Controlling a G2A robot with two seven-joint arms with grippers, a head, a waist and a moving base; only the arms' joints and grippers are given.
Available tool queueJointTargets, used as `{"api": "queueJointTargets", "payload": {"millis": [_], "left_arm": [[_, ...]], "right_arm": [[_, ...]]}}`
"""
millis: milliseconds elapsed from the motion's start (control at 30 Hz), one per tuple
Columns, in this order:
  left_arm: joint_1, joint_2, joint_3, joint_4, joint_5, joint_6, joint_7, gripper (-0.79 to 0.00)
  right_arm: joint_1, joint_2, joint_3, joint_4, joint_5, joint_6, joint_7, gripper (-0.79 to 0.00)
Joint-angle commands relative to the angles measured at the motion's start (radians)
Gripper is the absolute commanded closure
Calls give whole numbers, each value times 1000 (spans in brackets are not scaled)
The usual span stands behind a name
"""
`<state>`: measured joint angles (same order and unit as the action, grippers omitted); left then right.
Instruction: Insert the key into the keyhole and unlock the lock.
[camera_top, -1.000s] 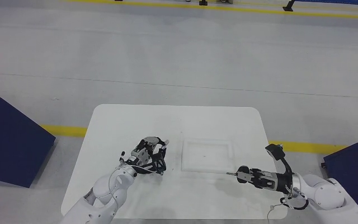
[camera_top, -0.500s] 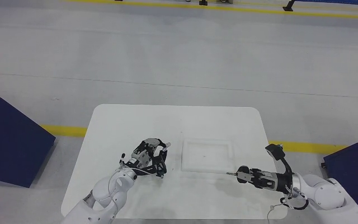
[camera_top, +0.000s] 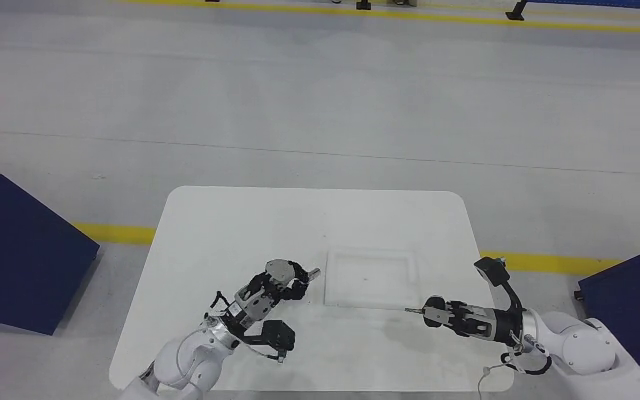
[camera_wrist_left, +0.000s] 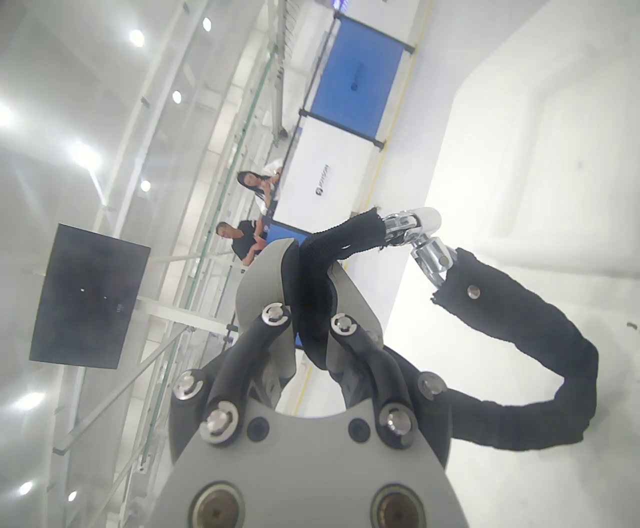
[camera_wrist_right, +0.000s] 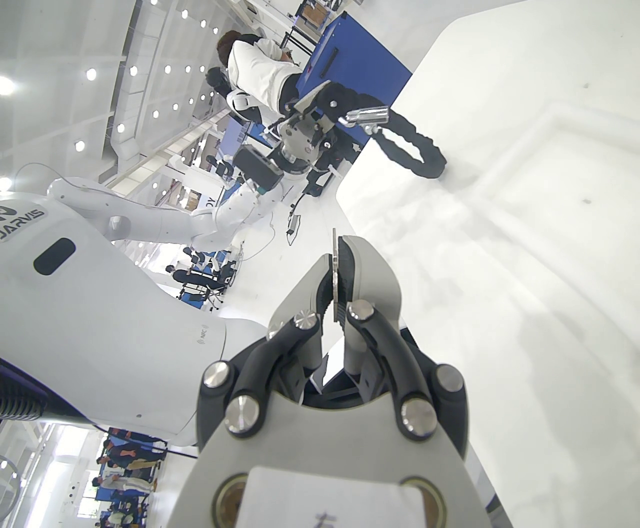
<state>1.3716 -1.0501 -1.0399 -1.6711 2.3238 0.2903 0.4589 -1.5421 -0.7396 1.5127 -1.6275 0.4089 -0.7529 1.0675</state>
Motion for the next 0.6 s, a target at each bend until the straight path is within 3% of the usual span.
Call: {"api": "queueJointTargets", "payload": {"millis": [0, 267, 567], "left_arm": [[16, 0, -4, -8, -39, 35, 88, 0], [42, -4, -6, -6, -192, 7, 266, 0], [62, -12, 7, -7, -332, -71, 383, 0]], "right_arm": [[0, 0, 0, 0, 0, 0, 0, 0], [0, 0, 0, 0, 0, 0, 0, 0], [0, 0, 0, 0, 0, 0, 0, 0]]}}
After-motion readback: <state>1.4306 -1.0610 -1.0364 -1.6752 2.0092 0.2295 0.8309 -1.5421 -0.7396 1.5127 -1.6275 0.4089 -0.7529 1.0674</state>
